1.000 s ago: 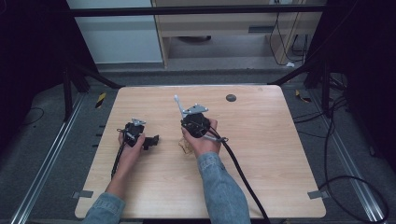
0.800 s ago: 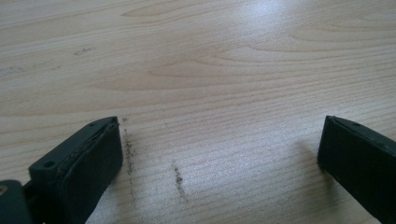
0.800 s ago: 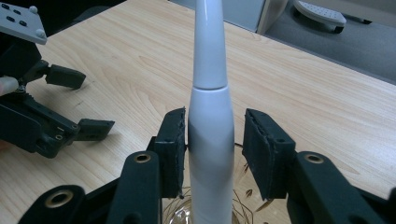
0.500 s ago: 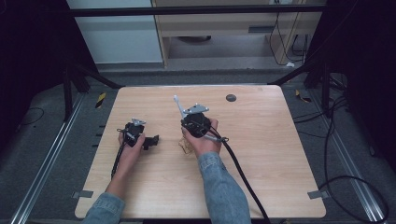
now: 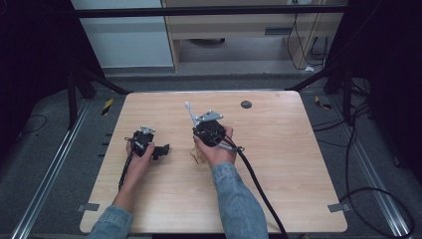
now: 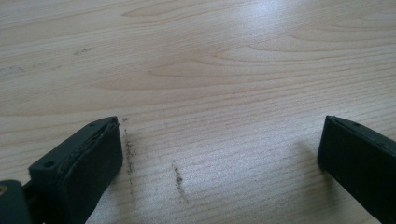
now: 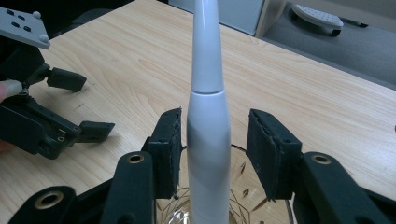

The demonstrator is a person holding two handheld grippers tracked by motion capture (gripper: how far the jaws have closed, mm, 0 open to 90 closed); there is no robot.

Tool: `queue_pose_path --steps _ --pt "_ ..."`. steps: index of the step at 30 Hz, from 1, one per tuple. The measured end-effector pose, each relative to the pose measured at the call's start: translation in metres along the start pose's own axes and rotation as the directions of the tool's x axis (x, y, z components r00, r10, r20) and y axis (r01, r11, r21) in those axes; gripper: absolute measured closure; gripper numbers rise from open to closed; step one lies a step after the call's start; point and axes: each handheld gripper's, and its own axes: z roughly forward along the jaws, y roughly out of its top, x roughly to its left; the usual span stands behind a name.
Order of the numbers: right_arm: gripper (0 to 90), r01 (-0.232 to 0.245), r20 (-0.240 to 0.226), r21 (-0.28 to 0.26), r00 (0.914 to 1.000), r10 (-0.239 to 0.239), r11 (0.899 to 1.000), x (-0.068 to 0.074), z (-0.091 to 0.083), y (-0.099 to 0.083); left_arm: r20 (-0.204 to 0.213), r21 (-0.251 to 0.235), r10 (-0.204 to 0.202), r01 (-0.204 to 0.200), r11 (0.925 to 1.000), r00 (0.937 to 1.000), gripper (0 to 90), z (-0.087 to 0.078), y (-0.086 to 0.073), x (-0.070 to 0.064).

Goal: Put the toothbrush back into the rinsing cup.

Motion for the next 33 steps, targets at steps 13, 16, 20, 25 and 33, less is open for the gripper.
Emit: queue_pose_path --steps 13,16,20,25,33 --pt "46.2 0.0 0.009 -0.007 1.0 0.0 1.0 -0.0007 -0.0044 0.0019 0.0 0.0 0.0 0.0 1.0 1.0 0.0 0.0 0.0 0.0" --pt "41.1 -0.002 0.01 -0.004 0.9999 0.002 1.0 -0.0009 -0.0055 0.0024 0.0 -0.001 -0.001 0.001 1.0 1.0 0.0 0.0001 0.0 0.0" --pt "38.2 0.003 0.012 0.003 0.9999 -0.003 1.0 -0.0009 -0.0054 0.0025 0.0 0.0 0.0 0.0 1.0 1.0 0.0 0.0 0.0 0.0" --pt "31.5 0.008 0.016 0.005 0.9998 -0.008 1.0 -0.0007 -0.006 0.003 0.0 -0.001 -0.002 0.002 1.0 1.0 0.0 0.0001 0.0 -0.0001" --pt "23.9 0.015 0.023 0.001 0.9996 -0.015 1.0 -0.0027 -0.01 0.0049 0.0 -0.002 -0.002 0.002 1.0 1.0 0.0 0.0002 0.0 -0.0001"
